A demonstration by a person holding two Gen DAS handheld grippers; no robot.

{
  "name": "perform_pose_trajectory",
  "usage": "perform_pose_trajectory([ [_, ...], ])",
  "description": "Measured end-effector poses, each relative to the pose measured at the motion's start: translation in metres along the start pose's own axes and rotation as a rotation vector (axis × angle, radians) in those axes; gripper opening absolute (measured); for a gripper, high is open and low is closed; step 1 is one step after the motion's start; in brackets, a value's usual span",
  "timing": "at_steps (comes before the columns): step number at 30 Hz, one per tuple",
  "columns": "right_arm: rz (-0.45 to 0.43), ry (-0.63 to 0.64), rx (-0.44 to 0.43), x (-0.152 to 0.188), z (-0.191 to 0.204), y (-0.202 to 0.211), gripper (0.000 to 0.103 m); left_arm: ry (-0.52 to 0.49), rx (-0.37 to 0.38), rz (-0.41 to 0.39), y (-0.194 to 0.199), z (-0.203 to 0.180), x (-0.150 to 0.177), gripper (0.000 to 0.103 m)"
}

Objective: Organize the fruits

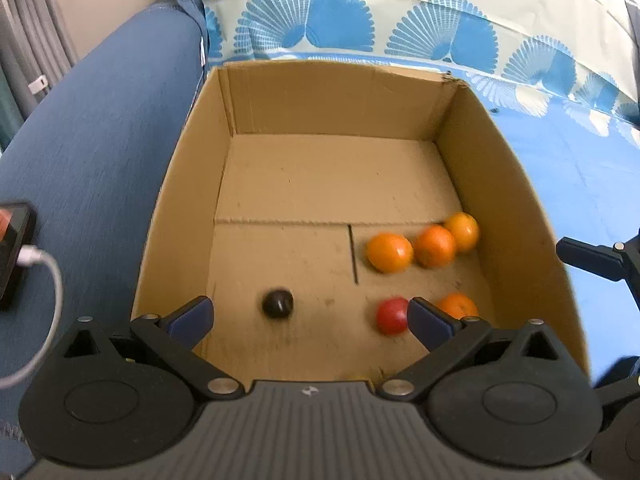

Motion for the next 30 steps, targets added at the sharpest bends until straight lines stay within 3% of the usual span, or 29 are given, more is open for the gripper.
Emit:
perform_pose_trajectory([
  [14,-0.040,-0.129,0.097,0.033,0.051,0.098,0.102,0.063,-0.013,-0.042,0.105,0.012,0.059,0.103],
  [21,-0.083,-0.190,0.117,0.046,0.064,0.127,0.102,0.069,-0.047,-0.062,0.133,0.016,0.086,0.103],
  [30,-0.121,-0.160,0.122,0.050,0.077,0.146,0.102,0.082,-0.123,-0.107,0.157,0.021,0.111,0.103],
])
Point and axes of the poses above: each gripper's, at about its wrist camera, not at the fingertips, and y roughly against the way its jaws point, z to its left, x to its underside, the point moved 4 cm from there along -y, roughly the way its jaws point, and after that the axes turned 14 degrees about -x, right-handed, at the moved point
